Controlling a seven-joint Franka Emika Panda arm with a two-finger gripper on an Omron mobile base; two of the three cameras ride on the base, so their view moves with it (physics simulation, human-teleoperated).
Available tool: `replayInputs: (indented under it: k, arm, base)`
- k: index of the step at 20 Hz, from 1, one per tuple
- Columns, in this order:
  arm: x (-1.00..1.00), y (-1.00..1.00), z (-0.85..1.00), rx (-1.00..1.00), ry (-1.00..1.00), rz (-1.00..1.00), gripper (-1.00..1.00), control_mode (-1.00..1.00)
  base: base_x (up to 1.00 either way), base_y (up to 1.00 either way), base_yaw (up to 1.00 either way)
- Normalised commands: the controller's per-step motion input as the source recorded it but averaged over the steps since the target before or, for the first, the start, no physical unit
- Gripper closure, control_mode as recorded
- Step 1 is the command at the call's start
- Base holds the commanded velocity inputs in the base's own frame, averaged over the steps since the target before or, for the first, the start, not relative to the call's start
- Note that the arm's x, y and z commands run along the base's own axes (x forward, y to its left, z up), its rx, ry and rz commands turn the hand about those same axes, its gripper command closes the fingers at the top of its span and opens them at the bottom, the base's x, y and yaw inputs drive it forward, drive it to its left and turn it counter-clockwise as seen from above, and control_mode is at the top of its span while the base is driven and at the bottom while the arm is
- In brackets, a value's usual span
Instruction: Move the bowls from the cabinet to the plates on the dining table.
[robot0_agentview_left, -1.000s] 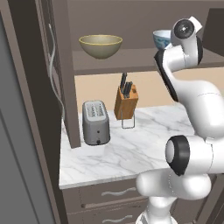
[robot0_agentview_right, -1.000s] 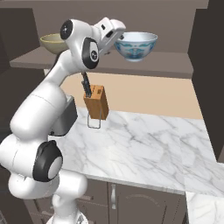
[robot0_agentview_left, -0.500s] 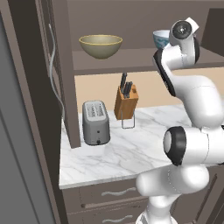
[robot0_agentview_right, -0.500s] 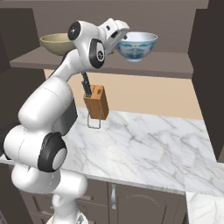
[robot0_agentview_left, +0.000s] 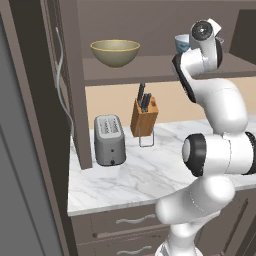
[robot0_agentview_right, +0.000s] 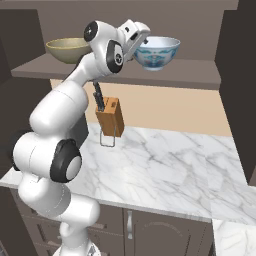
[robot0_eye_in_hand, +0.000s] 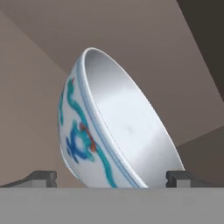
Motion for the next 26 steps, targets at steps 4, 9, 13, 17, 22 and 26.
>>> replayInputs:
  k: [4,9,13,17,22,26]
  arm:
    - [0.29,-0.14,0.00,-0.02,0.03,0.01,-1.00,-1.00]
    - [0.28,-0.14,-0.07,-0.01,0.01,0.02,-1.00,-1.00]
    - [0.25,-0.16,-0.20,0.00,0.03,0.03,-1.00,-1.00]
    - [0.07,-0.18,-0.43,0.00,0.07,0.01,-1.00,-1.00]
    - [0.01,-0.21,-0.59,0.00,0.03,0.00,-1.00,-1.00]
    - [0.00,-0.22,-0.70,-0.01,0.00,0.00,-1.00,-1.00]
  base:
    - [0.00,0.00,0.00]
    - [0.00,0.00,0.00]
    - [0.00,0.00,0.00]
    - [0.00,0.00,0.00]
    - [0.00,0.00,0.00]
    - [0.00,0.00,0.00]
